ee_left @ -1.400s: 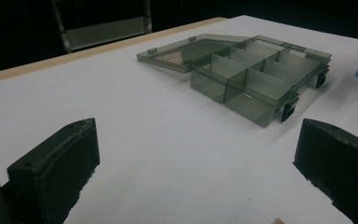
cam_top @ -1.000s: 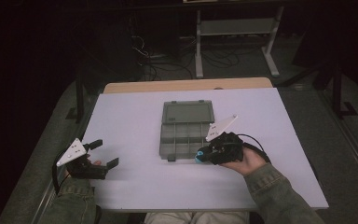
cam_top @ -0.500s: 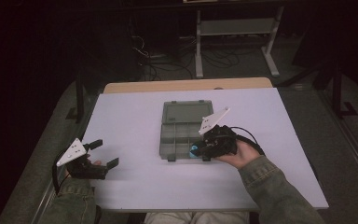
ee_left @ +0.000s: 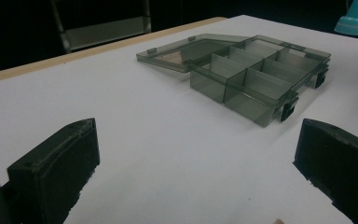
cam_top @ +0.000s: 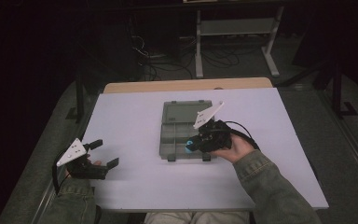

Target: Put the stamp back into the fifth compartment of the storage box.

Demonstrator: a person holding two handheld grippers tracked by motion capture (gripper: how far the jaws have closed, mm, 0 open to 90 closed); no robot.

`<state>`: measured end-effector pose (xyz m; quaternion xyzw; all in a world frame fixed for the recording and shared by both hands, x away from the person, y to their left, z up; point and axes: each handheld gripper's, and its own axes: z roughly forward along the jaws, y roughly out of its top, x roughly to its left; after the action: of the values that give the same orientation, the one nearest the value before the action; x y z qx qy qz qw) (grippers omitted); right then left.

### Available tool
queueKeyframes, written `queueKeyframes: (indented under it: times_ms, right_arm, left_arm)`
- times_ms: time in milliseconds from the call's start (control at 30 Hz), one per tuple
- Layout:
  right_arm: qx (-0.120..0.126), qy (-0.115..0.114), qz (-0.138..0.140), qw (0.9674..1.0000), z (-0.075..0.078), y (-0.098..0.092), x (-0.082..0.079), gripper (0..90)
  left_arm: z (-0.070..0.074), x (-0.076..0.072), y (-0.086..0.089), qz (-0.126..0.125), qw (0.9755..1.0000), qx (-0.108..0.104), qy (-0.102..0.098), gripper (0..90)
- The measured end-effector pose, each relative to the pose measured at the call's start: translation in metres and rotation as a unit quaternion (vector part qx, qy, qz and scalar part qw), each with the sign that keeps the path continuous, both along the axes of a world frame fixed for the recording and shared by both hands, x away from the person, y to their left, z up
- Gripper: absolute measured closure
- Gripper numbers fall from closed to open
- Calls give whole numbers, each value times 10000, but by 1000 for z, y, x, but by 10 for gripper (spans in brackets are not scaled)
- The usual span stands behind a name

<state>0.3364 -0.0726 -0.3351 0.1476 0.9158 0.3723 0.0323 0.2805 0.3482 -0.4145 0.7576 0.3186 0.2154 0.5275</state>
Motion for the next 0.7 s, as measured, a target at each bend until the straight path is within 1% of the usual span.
queueKeyframes:
  times_ms: [233,333,433,700]
  right_arm:
    - [13,29,-16,10000,-2,6,8,714]
    - [-8,44,-3,10000,-4,10,12,714]
    - [-87,54,15,9999,-5,15,14,713]
    - [-113,64,54,9999,-5,23,20,714]
  left_arm:
    - [0,0,0,1,10000,0,-1,0]
    - [0,0,0,0,10000,-1,-2,0]
    - [0,0,0,-1,10000,-5,-3,0]
    - [0,0,0,-1,10000,-7,-2,0]
